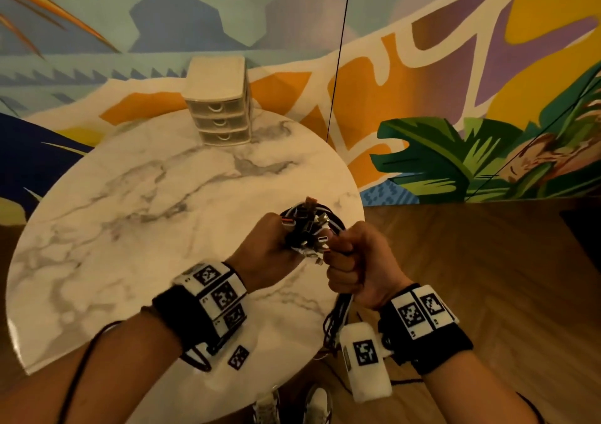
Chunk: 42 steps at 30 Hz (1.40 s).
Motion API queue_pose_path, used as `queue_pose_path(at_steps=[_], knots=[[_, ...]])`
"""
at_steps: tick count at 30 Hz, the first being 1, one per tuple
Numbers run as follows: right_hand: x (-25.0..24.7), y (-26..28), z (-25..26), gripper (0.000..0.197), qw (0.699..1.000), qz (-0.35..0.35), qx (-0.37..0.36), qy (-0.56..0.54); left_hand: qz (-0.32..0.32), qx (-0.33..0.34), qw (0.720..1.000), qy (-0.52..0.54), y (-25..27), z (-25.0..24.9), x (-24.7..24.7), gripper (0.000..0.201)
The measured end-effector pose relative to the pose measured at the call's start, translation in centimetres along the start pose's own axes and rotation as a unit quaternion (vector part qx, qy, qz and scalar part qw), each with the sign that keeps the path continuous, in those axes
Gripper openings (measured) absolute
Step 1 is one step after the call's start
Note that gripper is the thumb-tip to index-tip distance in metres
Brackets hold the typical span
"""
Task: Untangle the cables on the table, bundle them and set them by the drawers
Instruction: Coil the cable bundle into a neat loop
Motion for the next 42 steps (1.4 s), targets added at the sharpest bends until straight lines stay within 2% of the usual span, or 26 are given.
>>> queue_pose_path(at_steps=[1,3,4,7,10,15,16,18,21,22,24,25,26,27,29,31,33,35,37,38,40,42], knots=[[0.2,0.1,0.0,0.021,1.0,-0.001,-0.002,0.012,0.002,0.01,1.0,0.023,0.1,0.0,0.3,0.012],[0.1,0.1,-0.4,0.027,0.999,-0.025,0.006,0.036,0.02,0.065,0.997,0.029,0.3,-0.7,0.6,0.017],[0.2,-0.1,-0.6,0.03,0.998,-0.033,0.008,0.049,0.028,0.071,0.997,0.029,0.1,0.0,0.8,0.019],[0.9,-0.4,-1.4,0.029,0.993,-0.038,0.038,0.107,0.042,-0.018,0.993,0.106,-0.4,1.4,1.2,0.017],[0.8,-0.5,-1.5,0.029,0.975,-0.072,0.062,0.201,0.043,-0.073,0.973,0.214,-0.5,1.2,2.1,0.025],[0.7,-1.5,0.0,0.029,0.953,-0.117,0.044,0.276,-0.135,-0.127,0.926,0.329,-0.6,2.8,1.1,0.023],[0.4,-1.6,0.3,0.024,0.938,-0.148,0.041,0.31,-0.164,-0.138,0.921,0.324,-0.7,3.3,0.8,0.023],[-0.4,-1.6,1.0,0.009,0.889,-0.223,0.02,0.401,-0.205,-0.152,0.919,0.3,-1.1,3.8,0.3,0.02],[-0.5,-1.1,1.3,0.017,0.787,-0.305,-0.039,0.534,-0.258,-0.162,0.906,0.294,-1.7,4.0,-0.4,0.009],[0.0,-0.8,1.3,0.018,0.764,-0.326,-0.071,0.552,-0.271,-0.164,0.902,0.294,-1.8,4.0,-0.3,0.006],[0.5,-0.4,1.2,0.01,0.75,-0.354,-0.134,0.543,-0.278,-0.165,0.905,0.278,-1.9,3.8,0.3,0.006],[0.3,-0.3,1.3,0.005,0.747,-0.366,-0.14,0.537,-0.271,-0.162,0.909,0.274,-1.9,3.6,0.7,0.009],[-0.3,-0.3,1.4,0.009,0.749,-0.374,-0.128,0.531,-0.258,-0.155,0.912,0.281,-2.0,3.5,1.1,0.011],[-1.0,-0.3,1.5,0.014,0.764,-0.375,-0.103,0.514,-0.243,-0.146,0.91,0.302,-2.0,3.3,1.4,0.01],[-1.8,0.1,1.7,0.02,0.842,-0.346,-0.048,0.411,-0.206,-0.125,0.911,0.334,-1.9,2.9,1.2,0.01],[-1.3,0.3,1.6,0.037,0.922,-0.268,-0.012,0.278,-0.156,-0.105,0.927,0.325,-1.8,2.7,1.0,0.013],[-0.2,0.1,1.1,0.05,0.961,-0.18,0.022,0.209,-0.088,-0.099,0.924,0.359,-1.6,2.2,1.5,0.012],[0.8,-0.3,0.1,0.045,0.979,-0.108,0.065,0.159,-0.02,-0.119,0.906,0.405,-1.5,2.0,2.4,0.038],[2.2,-0.7,-0.9,0.042,0.988,-0.036,0.093,0.116,0.028,-0.137,0.893,0.428,-1.5,1.9,2.8,0.041],[2.6,-0.9,-1.1,0.042,0.99,-0.017,0.094,0.1,0.032,-0.141,0.89,0.433,-1.6,2.0,2.8,0.039],[3.0,-1.5,-1.3,0.042,0.991,-0.004,0.09,0.104,-0.003,-0.154,0.883,0.443,-1.7,2.7,2.2,0.028],[3.3,-2.0,-0.9,0.039,0.984,-0.023,0.089,0.149,-0.05,-0.155,0.887,0.433,-1.6,3.2,1.4,0.014]])
Point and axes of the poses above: each hand's wrist, its own y-axis away from the middle knuckle, its own x-axis out of the palm, z = x × y, the point moved 8 cm from there along -y, towards the middle knuckle, and after that the axes turned 7 degrees about y, right-handed, at the moved point
